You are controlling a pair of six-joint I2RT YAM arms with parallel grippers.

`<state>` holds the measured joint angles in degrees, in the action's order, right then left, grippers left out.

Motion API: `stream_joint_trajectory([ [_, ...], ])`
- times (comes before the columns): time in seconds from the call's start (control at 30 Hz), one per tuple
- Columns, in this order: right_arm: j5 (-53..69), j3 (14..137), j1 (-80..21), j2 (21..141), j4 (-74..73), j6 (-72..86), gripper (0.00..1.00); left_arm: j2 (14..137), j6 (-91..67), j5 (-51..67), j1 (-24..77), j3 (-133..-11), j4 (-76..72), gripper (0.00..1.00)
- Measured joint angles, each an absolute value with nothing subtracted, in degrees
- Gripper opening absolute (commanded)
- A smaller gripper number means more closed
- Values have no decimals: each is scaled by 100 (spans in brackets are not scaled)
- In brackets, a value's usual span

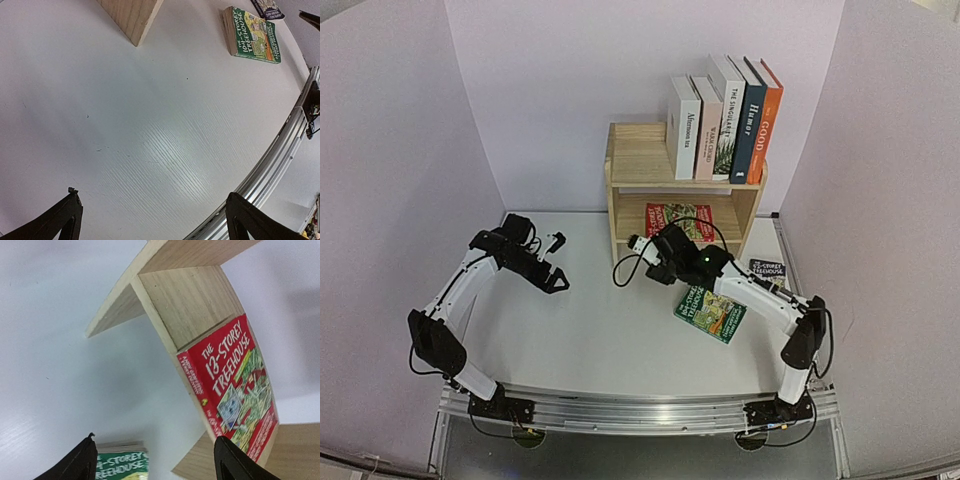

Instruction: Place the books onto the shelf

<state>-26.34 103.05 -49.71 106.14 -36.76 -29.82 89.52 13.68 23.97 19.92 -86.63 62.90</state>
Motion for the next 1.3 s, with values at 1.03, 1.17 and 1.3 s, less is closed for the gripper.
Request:
stream_joint_trajectory([
  [1.03, -1433, 5307, -2239, 9481, -3069, 5417, 64, 8950, 1365, 2512, 1992, -8629, 6237, 100],
  [1.17, -1076, 5280, -2133, 9570, -2577, 5405, 35, 8931, 1363, 2532, 1992, -8547, 6231, 100],
  [1.3, -883, 5119, -2069, 9568, -2017, 5465, 13, 8919, 1363, 2547, 1992, -8538, 6228, 100],
])
